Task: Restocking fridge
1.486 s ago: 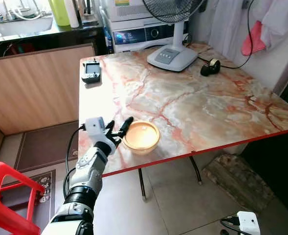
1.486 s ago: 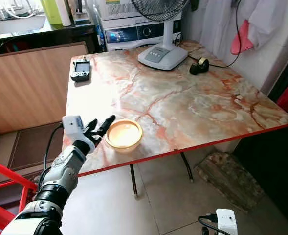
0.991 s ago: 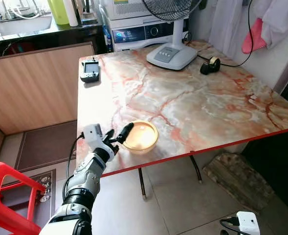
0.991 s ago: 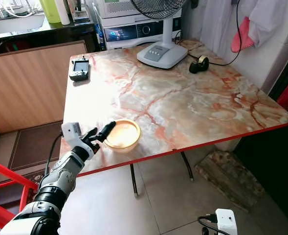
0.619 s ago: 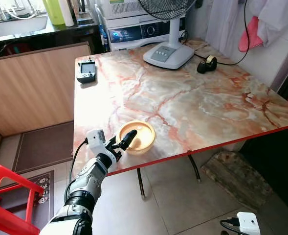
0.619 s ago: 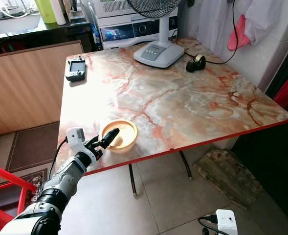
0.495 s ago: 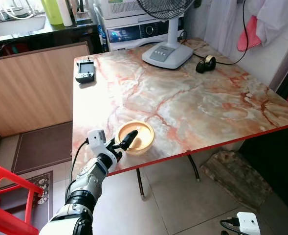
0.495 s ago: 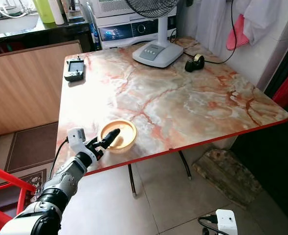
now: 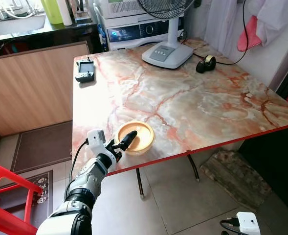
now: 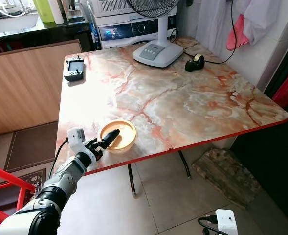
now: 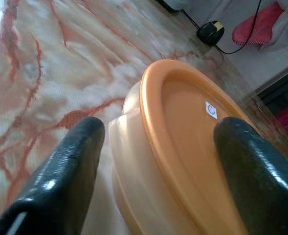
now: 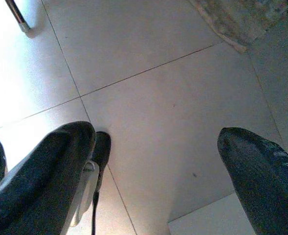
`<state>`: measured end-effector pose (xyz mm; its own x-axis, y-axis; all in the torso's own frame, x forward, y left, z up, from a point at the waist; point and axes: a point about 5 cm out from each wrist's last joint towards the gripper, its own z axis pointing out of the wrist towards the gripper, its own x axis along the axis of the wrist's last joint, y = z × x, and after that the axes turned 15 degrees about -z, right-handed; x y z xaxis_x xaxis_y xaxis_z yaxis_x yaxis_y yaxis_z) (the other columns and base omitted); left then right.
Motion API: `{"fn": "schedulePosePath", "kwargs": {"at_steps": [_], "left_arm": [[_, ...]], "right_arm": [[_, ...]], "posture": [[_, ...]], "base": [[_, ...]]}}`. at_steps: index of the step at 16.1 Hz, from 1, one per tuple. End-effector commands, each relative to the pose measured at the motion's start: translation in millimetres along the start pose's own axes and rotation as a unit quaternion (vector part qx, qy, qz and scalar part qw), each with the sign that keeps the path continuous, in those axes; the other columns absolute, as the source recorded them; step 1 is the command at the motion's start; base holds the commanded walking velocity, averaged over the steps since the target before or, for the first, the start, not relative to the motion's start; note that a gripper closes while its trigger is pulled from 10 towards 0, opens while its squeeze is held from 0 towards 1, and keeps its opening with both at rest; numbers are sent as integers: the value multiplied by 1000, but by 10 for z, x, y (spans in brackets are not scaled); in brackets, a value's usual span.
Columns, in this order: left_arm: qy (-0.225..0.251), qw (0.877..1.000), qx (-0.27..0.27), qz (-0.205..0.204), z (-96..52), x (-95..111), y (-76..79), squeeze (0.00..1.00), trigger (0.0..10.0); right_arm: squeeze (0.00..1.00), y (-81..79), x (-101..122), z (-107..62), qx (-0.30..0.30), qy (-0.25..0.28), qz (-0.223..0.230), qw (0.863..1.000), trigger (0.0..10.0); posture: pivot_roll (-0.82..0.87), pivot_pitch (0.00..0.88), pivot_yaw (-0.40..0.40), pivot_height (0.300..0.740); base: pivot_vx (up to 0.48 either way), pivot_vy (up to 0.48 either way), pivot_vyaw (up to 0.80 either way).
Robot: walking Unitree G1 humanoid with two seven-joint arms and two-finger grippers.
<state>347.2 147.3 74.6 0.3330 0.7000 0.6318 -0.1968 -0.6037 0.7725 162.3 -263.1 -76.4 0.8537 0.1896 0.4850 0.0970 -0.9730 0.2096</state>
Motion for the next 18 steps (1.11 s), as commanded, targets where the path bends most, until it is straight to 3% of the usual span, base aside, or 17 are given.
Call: {"fn": "schedulePosePath", "kwargs": {"at_steps": [1,13,18], "left_arm": [[-5,1000,6,8,1,20,-17,0,0],[-20,1000,21,9,-42,-24,-93,0,0],[26,999,14,-14,-52,132,-91,0,0]], "right_arm": [[0,2,-7,-2,0,0,-3,1000,10000],[0,9,-1,-1,0,-3,-12,1000,10000],[0,17,-3,-3,-1,-3,-14,1000,10000]], "posture": [[88,0,11,740],[87,0,8,740],[82,0,8,740]], "base": [[0,0,0],[0,0,0],[0,0,0]]}}
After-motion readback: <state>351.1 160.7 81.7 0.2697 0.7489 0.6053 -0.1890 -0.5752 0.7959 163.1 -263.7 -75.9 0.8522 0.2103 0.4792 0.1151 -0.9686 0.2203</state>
